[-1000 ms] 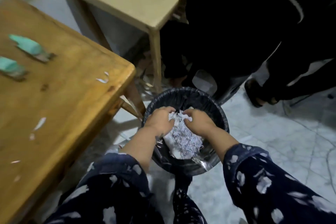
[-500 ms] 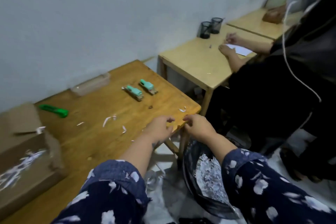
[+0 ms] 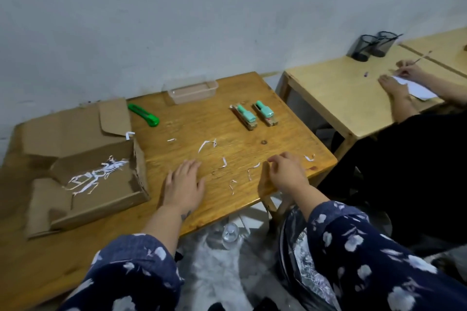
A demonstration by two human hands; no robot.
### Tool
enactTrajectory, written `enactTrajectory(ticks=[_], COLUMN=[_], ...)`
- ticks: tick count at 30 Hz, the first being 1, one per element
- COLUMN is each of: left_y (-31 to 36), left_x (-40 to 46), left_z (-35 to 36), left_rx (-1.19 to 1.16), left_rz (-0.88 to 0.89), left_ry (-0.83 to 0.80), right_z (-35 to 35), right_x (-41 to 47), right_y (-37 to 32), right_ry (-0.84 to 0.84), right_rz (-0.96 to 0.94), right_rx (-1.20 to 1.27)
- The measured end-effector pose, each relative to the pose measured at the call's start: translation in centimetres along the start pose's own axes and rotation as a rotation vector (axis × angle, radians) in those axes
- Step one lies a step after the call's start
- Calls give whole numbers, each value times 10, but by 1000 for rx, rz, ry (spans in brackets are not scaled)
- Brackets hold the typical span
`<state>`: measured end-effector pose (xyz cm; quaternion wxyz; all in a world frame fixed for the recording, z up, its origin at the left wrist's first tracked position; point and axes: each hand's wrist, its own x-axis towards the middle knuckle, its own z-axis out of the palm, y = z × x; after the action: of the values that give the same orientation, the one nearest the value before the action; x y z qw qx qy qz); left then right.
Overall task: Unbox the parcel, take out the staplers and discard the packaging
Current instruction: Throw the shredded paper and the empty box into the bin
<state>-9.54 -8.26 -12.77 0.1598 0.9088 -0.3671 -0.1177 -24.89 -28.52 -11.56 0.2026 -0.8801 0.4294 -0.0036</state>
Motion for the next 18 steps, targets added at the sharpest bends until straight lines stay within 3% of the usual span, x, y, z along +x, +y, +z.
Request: enactTrajectory(ticks=[7,11,18], left_y=[-10,-12,-8], left_x=[-6,-7,-7], left_z=[28,34,35], left_rx=[58,79,108], left_rz=[-45,-51,-47], left_ry=[53,86,92], right_z=[7,9,38], right_x=[6,8,-13], right_y=[34,42,0], right_ry=[125,75,27], right_rz=[76,160,-95], right_rx=[-153,-100,-64])
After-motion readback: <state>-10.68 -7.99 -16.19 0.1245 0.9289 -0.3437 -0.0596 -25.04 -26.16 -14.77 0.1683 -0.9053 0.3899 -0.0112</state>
